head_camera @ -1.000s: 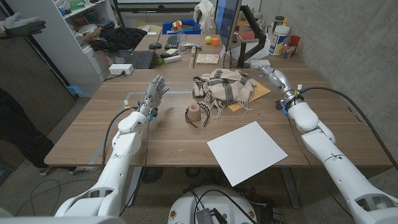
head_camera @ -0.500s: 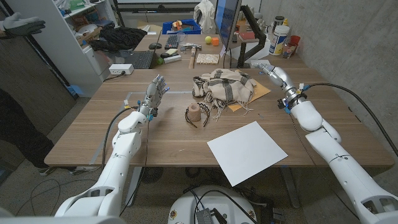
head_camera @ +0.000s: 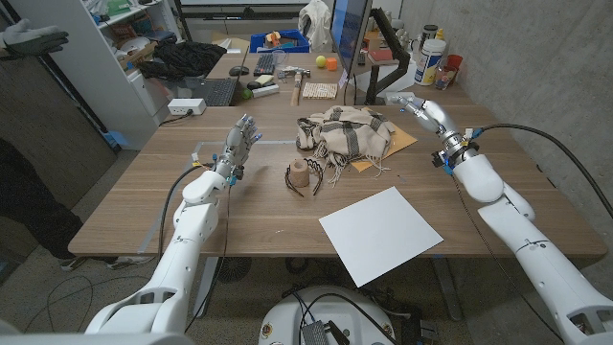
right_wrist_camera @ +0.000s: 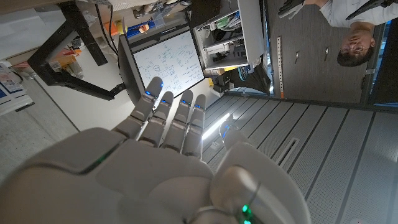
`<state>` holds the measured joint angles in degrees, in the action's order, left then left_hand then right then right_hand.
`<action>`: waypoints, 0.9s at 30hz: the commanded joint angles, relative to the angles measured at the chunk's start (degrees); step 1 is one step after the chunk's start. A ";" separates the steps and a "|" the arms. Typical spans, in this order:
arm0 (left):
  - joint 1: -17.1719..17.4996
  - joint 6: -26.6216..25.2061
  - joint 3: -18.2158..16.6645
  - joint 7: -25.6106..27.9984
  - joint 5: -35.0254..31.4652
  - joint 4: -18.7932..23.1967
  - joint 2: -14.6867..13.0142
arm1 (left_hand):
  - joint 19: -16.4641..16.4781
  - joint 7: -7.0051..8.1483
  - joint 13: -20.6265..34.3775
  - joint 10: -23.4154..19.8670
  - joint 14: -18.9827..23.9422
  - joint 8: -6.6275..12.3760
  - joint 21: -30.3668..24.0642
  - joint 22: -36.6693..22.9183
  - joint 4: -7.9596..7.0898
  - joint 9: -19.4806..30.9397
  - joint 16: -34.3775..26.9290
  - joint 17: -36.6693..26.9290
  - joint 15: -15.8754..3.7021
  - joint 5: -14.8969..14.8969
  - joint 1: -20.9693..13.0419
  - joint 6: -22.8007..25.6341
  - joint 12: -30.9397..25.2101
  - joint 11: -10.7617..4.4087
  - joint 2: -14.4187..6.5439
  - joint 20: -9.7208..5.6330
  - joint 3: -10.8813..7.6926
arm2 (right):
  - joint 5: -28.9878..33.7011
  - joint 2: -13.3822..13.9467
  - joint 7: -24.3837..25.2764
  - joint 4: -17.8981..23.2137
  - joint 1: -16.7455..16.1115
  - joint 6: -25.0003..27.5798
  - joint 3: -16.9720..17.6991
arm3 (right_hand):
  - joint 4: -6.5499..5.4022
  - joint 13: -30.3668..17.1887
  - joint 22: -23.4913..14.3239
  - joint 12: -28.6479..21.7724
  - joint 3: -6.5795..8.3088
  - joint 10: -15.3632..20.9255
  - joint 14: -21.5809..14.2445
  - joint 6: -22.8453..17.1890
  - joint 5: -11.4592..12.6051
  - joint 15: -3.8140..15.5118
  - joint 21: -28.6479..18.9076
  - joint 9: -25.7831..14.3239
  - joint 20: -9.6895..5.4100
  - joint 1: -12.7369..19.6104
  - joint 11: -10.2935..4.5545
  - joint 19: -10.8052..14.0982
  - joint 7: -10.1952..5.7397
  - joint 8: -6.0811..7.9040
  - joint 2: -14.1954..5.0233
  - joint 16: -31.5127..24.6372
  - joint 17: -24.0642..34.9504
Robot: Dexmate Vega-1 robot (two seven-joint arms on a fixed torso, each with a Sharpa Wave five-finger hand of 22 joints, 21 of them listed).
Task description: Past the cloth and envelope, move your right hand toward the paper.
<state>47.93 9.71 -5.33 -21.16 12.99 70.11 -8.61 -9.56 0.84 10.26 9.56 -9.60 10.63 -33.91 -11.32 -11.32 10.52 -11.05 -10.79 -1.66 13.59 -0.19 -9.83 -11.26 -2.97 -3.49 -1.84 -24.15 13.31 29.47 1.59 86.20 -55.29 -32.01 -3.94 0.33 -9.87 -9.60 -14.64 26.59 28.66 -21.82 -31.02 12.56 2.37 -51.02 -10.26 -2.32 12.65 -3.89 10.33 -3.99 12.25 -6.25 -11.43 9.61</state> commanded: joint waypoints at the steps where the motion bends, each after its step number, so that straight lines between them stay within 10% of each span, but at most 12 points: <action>1: 0.71 -0.57 0.37 0.82 -0.32 1.24 0.35 | -13.42 0.47 0.30 11.66 -13.89 0.33 -0.38 -0.16 -0.03 0.22 -0.31 -0.13 0.11 0.23 0.22 -12.76 -0.31 -0.04 -6.90 -1.94 0.05 | 2.30 1.06 0.99 1.43 -1.25 -2.99 1.34 | 0.61 -0.13 -0.17 0.20 0.23 0.99 -0.76 -0.80 0.49 4.77 0.11 -0.13 -3.61 0.20 -0.23 1.04 0.05 -0.10 0.37 0.13 0.03; 27: 1.81 -0.88 1.39 1.57 -0.47 2.78 0.93 | -13.36 0.49 0.29 11.41 -13.73 0.33 -0.52 -0.16 -0.02 0.22 -0.32 -0.12 0.14 0.38 0.23 -12.75 -0.38 -0.03 -6.87 -1.87 0.49 | 5.35 1.66 1.32 3.41 -2.33 -8.46 3.20 | 1.55 -0.14 -0.15 0.49 1.00 3.24 -2.75 -3.03 0.81 5.32 1.05 -0.13 -3.54 0.35 -0.12 2.47 0.08 -0.27 0.75 0.36 0.03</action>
<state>49.35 9.03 -4.30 -19.84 12.55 72.43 -7.87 -9.56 0.83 10.26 9.77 -9.59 10.63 -34.13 -11.32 -11.38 10.52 -11.05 -10.78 -1.66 13.59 -0.19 -9.83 -11.25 -3.17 -3.49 -1.84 -23.76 17.11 30.95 2.64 89.03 -57.33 -38.03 -1.35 1.51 -9.88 -9.61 -14.18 27.29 31.43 -24.08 -33.59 12.99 2.56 -50.10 -10.25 -2.46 13.01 -3.78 12.25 -3.89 12.25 -5.89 -11.23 9.62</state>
